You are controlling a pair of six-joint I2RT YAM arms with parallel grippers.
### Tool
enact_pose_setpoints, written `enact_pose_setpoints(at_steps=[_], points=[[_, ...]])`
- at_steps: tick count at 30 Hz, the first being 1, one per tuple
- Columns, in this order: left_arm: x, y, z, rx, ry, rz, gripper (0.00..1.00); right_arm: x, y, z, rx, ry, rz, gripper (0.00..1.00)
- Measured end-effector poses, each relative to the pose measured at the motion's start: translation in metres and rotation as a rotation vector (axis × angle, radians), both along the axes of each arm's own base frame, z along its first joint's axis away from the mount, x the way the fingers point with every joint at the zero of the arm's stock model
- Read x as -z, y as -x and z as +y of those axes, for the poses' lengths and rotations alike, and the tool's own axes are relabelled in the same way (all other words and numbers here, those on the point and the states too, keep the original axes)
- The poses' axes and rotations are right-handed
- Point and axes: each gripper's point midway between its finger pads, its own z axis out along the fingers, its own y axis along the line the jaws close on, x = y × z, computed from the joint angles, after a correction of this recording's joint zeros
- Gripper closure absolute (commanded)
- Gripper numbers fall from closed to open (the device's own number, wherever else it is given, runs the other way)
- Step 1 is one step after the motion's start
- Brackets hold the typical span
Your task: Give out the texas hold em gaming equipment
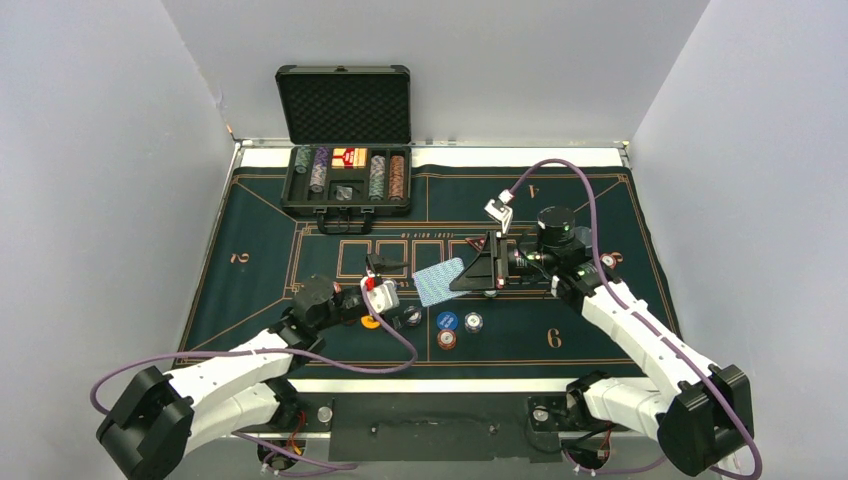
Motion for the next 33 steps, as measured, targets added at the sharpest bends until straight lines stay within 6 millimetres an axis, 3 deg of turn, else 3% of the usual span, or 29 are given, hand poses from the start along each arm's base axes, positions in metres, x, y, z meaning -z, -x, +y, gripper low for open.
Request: enact_pose_setpoints(at_steps=[9, 16, 33], points=[[-0.038, 0.015, -0.022, 0.089, 0.150, -0.091, 0.08, 0.007, 0.002, 0.003, -0.022, 0.012, 0.007, 1.00], [-0.030, 0.026, -0.032, 0.119, 0.176, -0.070, 0.08, 0.016, -0.002, 0.006, -0.028, 0.028, 0.036, 1.00], [-0.025, 0.026, -0.053, 0.122, 0.233, -0.046, 0.10, 0.022, -0.001, 0.010, -0.038, 0.038, 0.066, 1.00]])
